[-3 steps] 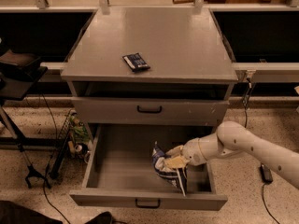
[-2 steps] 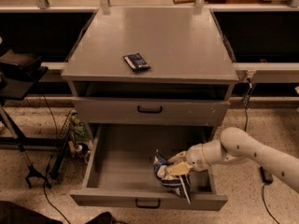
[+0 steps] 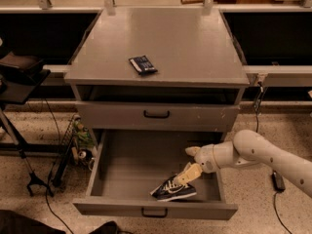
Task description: Place blue chip bag into middle drawer
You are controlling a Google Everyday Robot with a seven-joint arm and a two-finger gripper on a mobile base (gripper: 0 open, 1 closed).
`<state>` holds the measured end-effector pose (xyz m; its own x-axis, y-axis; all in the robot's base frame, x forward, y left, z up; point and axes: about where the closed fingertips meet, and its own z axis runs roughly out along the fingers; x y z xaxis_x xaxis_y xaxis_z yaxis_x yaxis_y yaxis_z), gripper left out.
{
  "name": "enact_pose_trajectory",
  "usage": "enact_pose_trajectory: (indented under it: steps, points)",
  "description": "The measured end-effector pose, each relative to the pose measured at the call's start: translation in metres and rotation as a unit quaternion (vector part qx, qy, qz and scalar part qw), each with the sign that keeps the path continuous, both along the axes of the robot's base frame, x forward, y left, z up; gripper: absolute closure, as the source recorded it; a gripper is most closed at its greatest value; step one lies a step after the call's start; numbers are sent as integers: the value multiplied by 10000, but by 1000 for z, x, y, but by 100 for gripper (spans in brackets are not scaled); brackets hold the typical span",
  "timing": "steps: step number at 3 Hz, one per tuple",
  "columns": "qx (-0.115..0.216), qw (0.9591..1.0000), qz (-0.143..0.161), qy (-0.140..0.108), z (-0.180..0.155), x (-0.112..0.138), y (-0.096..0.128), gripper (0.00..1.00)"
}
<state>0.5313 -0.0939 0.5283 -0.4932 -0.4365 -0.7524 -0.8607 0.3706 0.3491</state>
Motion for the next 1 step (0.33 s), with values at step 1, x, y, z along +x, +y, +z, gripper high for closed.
enact_pose_trajectory:
  steps: [1]
  points:
    - [-1,10000,-1,-3,0,0,0,0]
